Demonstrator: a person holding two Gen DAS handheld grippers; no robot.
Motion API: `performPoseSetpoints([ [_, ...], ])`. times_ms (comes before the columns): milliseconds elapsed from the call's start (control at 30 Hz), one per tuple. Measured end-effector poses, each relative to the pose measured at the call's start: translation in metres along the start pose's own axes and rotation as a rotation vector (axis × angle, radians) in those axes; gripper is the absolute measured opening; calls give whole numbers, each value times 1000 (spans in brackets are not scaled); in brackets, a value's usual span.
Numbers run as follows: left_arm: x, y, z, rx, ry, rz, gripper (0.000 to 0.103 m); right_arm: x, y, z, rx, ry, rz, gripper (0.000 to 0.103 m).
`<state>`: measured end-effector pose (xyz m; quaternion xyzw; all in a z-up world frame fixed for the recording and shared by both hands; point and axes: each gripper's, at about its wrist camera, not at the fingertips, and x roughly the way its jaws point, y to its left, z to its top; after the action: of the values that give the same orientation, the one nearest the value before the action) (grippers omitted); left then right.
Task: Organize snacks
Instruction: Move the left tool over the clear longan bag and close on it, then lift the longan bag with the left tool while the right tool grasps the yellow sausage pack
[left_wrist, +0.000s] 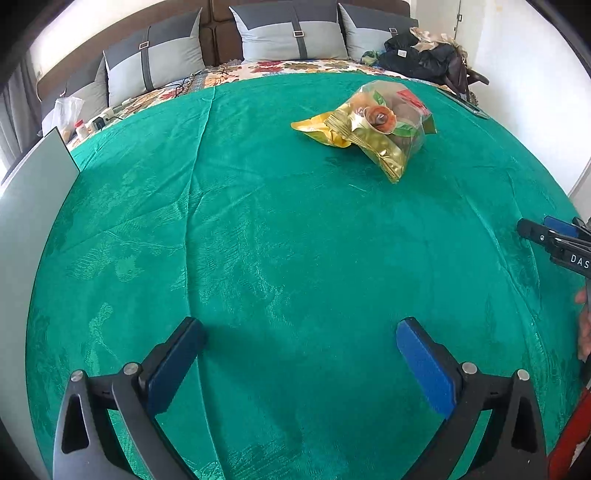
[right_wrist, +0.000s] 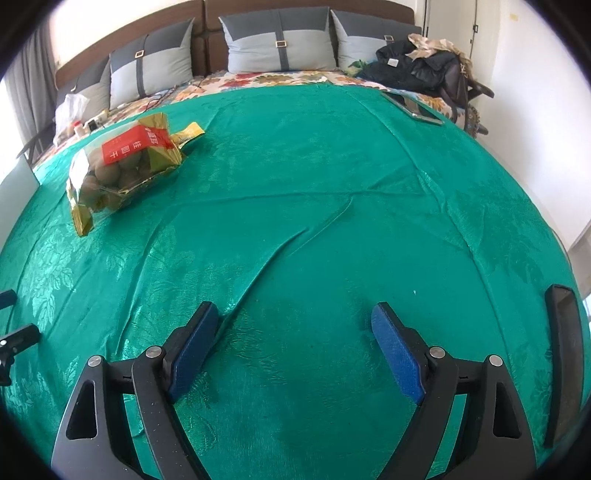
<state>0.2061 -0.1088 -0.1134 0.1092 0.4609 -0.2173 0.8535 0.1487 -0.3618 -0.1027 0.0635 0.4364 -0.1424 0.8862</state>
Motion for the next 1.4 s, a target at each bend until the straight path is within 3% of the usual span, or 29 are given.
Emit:
performPoseSetpoints([
  [433, -1, 2, -3, 2, -13, 0, 103, 0, -3, -1, 6, 1, 0, 90],
  [600, 0, -5, 16, 69, 130, -34, 100, 0, -3, -1, 5, 1, 0, 90],
  [800, -34, -42, 72, 284, 20, -68, 98, 0, -3, -1, 5, 2, 0, 90],
  [933, -25, -87, 115, 526, 18, -7, 98, 0, -3, -1, 5, 2, 1, 90],
  [1033, 2, -112, 140, 636, 48, 73, 98, 0, -3, -1, 5, 2, 1, 90],
  [1233, 75, -123, 170, 604, 150, 213, 96, 0, -3, -1, 5, 2, 2, 90],
  [1267, 78, -122, 171, 591, 158, 197, 77, 0, -3, -1, 5, 2, 1, 90],
  [1300, 78, -120, 172, 561, 160, 150, 69, 0, -3, -1, 5, 2, 2, 90],
  [1400, 62, -108, 172, 453, 106, 46, 61, 0, -3, -1, 5, 2, 2, 90],
])
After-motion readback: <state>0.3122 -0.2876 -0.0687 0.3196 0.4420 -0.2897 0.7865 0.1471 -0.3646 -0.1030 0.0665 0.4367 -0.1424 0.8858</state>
